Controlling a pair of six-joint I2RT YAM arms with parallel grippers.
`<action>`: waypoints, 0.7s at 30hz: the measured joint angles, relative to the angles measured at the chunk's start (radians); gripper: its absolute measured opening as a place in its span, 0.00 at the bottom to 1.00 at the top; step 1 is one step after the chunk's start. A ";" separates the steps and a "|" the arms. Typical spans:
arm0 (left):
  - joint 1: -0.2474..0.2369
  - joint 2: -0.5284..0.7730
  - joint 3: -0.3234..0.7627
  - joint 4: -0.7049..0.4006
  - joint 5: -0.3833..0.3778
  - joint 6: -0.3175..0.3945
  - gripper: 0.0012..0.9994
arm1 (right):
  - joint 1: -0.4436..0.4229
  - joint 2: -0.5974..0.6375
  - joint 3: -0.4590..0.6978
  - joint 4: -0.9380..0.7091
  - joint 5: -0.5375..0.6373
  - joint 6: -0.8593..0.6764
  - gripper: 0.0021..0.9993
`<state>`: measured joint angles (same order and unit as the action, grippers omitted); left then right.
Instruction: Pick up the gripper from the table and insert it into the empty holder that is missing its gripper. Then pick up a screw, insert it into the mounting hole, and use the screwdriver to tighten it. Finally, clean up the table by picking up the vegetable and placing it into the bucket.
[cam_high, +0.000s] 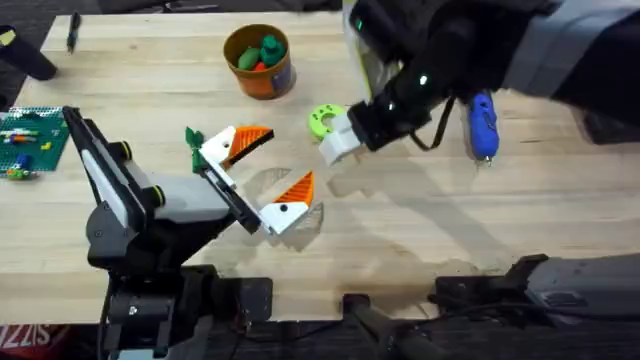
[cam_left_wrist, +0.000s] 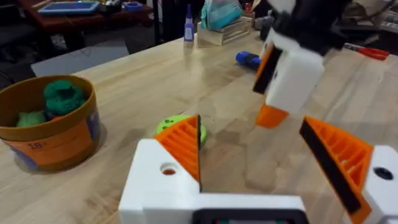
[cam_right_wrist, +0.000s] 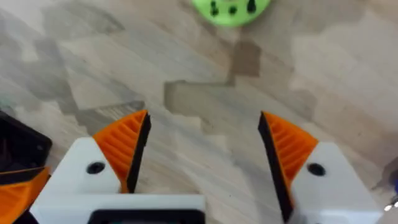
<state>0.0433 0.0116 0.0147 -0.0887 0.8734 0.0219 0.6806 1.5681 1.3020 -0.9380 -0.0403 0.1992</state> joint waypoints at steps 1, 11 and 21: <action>0.000 0.000 0.000 0.000 0.000 0.000 0.99 | 0.004 -0.002 -0.021 0.007 0.003 0.013 0.99; 0.000 0.000 0.000 0.000 0.002 0.000 0.99 | 0.003 -0.177 -0.265 0.347 0.021 0.110 0.99; 0.000 0.000 0.000 0.000 0.002 0.000 0.99 | -0.074 -0.115 -0.350 0.561 0.023 0.105 0.99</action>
<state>0.0433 0.0116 0.0147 -0.0891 0.8757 0.0219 0.6063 1.4534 0.9524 -0.3766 -0.0171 0.3046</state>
